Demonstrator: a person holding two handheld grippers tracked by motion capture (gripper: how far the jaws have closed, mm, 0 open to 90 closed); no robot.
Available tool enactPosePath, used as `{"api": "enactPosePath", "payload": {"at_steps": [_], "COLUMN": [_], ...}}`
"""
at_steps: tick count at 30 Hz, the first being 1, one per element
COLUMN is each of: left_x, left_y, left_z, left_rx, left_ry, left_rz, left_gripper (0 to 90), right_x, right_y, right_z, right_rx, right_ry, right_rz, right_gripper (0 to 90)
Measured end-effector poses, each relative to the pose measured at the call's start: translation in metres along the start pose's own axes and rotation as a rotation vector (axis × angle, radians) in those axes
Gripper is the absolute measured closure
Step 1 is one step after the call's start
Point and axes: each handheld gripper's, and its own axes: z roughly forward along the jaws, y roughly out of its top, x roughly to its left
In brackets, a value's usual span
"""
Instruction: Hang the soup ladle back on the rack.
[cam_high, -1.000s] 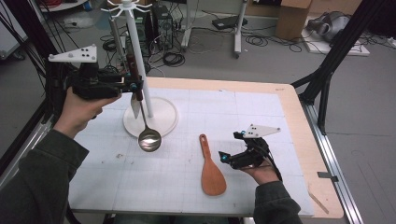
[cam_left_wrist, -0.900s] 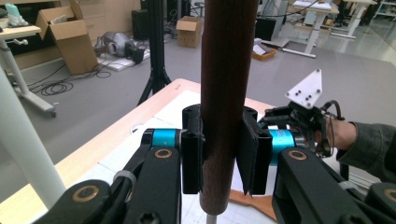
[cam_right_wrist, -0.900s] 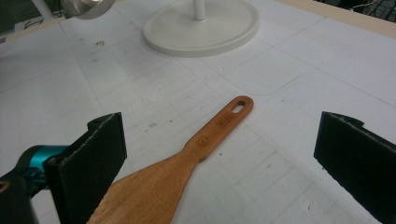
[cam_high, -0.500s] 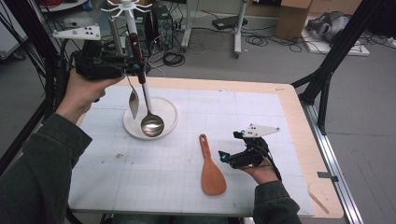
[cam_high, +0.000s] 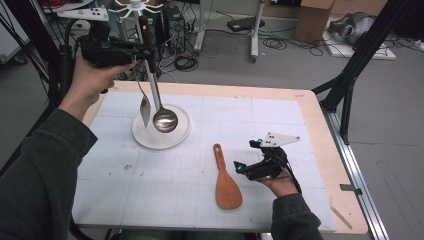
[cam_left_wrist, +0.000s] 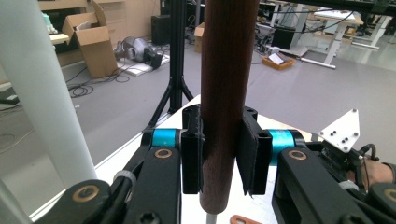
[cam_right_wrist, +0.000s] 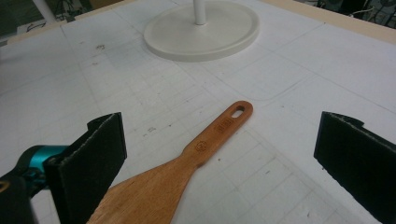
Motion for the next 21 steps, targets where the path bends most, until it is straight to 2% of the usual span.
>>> {"api": "enactPosePath", "payload": {"at_steps": [8,21], "left_x": [0.011,0.02], "left_y": [0.005,0.001], "left_z": [0.001,0.003], "left_rx": [-0.006,0.001], "left_ry": [-0.013,0.035], "left_rz": [-0.016,-0.056], "left_gripper": [73.1,73.0], "right_x": [-0.001,-0.001], "right_y": [0.0,0.0], "right_z": [-0.001,-0.002], "right_rx": [-0.002,-0.006], "right_ry": [0.003,0.001], "right_rz": [0.004,-0.005], "right_gripper": [1.4,1.4]}}
